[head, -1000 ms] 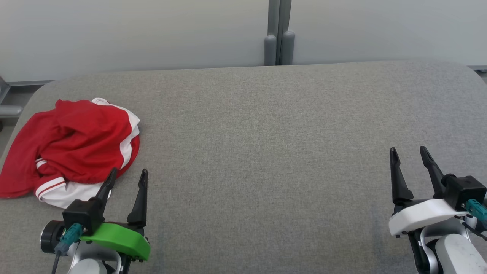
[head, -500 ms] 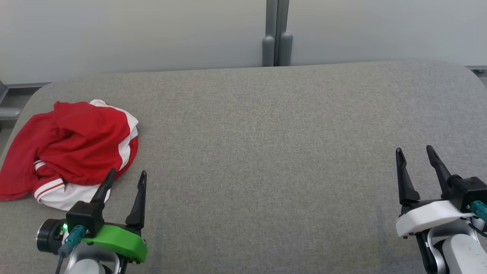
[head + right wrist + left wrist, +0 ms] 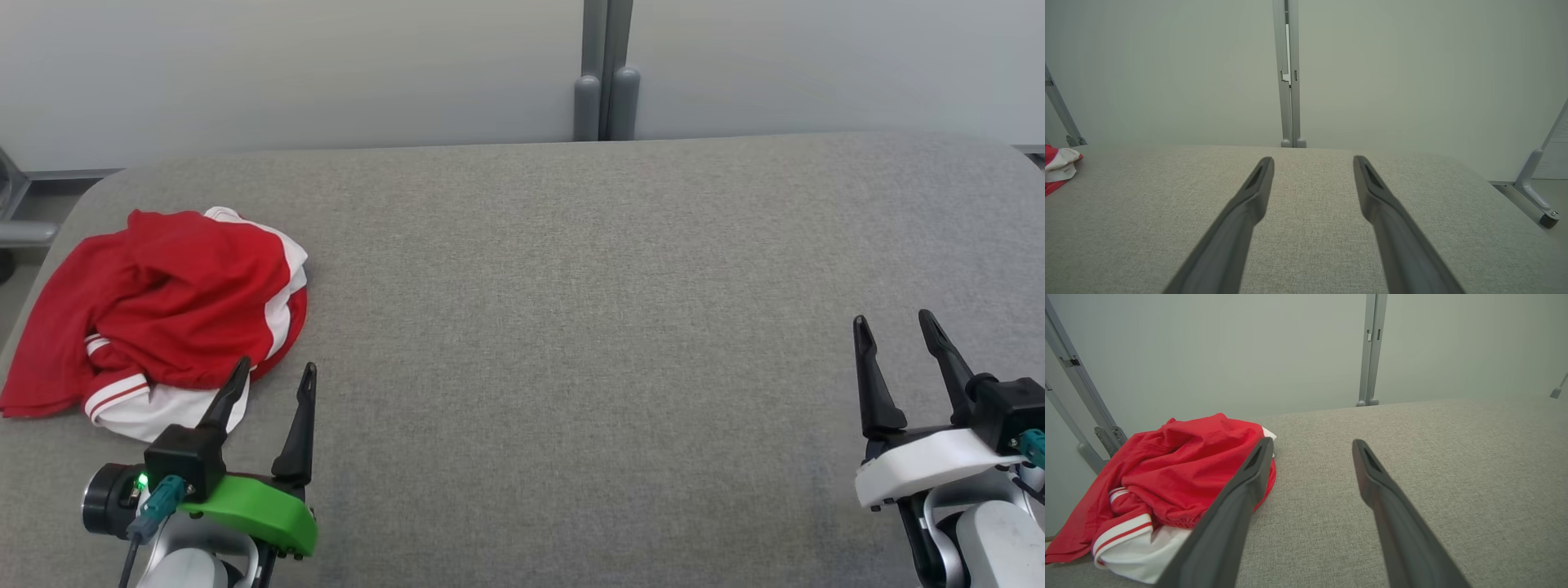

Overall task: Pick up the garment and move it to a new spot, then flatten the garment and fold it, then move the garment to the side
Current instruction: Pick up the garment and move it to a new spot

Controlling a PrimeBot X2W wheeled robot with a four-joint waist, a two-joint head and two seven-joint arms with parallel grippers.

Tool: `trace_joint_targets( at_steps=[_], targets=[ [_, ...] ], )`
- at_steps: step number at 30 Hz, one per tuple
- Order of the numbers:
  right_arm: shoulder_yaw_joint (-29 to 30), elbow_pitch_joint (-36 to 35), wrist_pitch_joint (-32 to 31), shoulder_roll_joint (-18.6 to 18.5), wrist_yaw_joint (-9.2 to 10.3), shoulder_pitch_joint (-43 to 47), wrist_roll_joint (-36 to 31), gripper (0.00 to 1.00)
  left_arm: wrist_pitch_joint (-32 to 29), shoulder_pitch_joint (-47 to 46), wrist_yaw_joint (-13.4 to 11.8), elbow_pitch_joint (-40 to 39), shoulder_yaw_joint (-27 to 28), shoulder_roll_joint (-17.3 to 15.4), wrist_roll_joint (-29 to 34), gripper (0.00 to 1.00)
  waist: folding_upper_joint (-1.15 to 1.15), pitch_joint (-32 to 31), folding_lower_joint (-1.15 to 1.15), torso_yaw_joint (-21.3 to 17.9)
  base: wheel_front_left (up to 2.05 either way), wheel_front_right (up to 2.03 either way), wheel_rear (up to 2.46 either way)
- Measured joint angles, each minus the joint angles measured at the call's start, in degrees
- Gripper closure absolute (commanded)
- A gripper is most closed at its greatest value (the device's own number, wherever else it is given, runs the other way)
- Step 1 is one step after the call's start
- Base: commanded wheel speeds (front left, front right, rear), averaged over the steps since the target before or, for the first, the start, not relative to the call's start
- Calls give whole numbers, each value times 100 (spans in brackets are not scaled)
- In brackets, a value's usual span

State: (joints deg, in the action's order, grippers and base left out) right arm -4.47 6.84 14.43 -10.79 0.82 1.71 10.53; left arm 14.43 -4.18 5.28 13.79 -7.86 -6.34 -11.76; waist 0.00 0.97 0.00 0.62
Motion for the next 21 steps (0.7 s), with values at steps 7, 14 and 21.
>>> trace_joint_targets(
  at_steps=[7,14,21],
  targets=[
    [-66,-64,0,36,-149,-1,-53,0,0,-85,9,49,25,34,20,0,0,-9,0,301,0,0,0],
    [-316,-30,0,175,-347,-14,-107,0,0,-65,-8,122,307,37,19,0,0,-24,0,774,0,0,0],
    [-346,15,0,224,-383,-42,-147,0,0,-39,-23,201,404,51,19,0,0,-43,0,1306,0,0,0]
  ],
)
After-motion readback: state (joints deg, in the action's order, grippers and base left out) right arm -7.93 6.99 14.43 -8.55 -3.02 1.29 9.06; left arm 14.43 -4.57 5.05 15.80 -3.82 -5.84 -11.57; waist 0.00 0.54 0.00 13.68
